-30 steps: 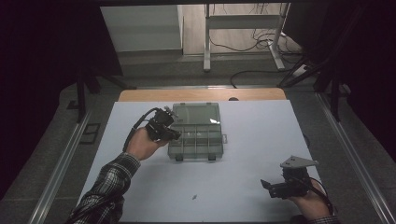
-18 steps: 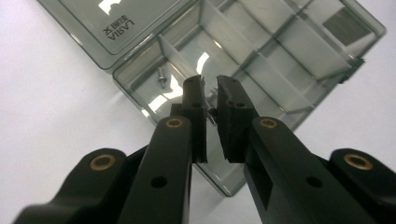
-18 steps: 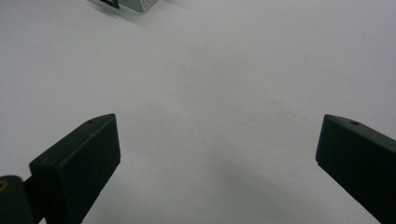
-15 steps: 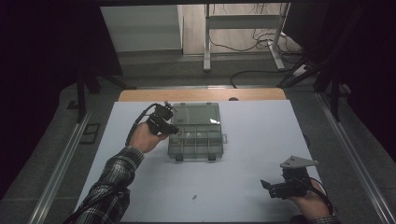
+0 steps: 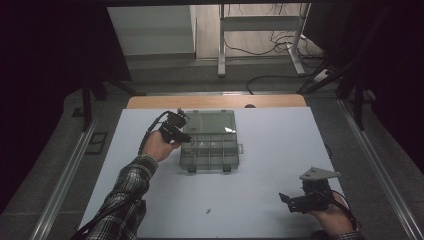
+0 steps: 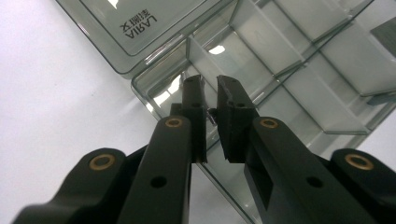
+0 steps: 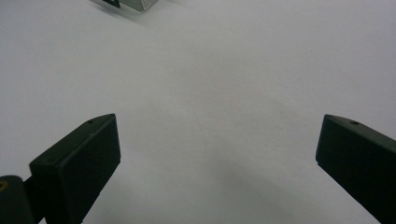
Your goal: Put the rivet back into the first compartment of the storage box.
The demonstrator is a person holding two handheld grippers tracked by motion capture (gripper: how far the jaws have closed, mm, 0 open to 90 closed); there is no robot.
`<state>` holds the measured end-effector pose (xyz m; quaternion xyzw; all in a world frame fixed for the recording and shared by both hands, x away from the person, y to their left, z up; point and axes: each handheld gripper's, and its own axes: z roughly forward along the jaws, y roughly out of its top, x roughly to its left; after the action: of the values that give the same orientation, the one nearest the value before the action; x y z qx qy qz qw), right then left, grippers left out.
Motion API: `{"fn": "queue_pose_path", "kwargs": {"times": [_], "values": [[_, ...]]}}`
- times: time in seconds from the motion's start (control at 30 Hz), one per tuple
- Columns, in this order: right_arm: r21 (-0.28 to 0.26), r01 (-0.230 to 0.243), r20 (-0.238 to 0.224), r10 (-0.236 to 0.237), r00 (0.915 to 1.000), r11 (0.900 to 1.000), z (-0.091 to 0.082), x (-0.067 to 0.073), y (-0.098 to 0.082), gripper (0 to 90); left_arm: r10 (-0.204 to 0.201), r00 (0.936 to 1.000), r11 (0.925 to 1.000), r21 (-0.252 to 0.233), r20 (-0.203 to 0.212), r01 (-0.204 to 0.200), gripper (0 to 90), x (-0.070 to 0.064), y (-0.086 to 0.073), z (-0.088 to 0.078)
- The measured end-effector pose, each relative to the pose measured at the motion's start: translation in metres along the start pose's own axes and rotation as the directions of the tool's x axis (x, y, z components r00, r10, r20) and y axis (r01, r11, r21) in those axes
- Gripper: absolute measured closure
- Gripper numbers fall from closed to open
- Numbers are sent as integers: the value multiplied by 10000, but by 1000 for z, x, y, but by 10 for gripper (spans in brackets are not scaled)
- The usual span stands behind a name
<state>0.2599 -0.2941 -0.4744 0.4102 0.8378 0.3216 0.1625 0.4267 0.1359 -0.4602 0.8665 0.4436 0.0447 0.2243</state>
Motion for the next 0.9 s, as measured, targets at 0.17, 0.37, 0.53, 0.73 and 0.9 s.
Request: {"fn": "queue_pose_path", "kwargs": {"times": [0.17, 0.37, 0.53, 0.73, 0.9], "values": [[6, 4, -17, -4, 10000, 10000, 0, 0, 0, 1, -14, 10000, 10000, 27, 15, 14, 820, 0, 0, 8], [7, 5, -21, -5, 10000, 10000, 0, 0, 0, 1, 21, 10000, 10000, -44, -41, -22, 744, 0, 1, 9], [2, 18, -19, -18, 10000, 10000, 0, 0, 0, 1, 36, 10000, 9998, -215, -51, -37, 696, -2, 0, 4], [3, 17, -7, -17, 10000, 10000, 0, 0, 0, 1, 161, 9999, 9990, -415, -15, -161, 601, -5, -2, -2], [7, 27, 5, -27, 10000, 10000, 0, 0, 0, 2, 315, 9995, 9980, -544, 13, -314, 461, -10, -4, -8]]}}
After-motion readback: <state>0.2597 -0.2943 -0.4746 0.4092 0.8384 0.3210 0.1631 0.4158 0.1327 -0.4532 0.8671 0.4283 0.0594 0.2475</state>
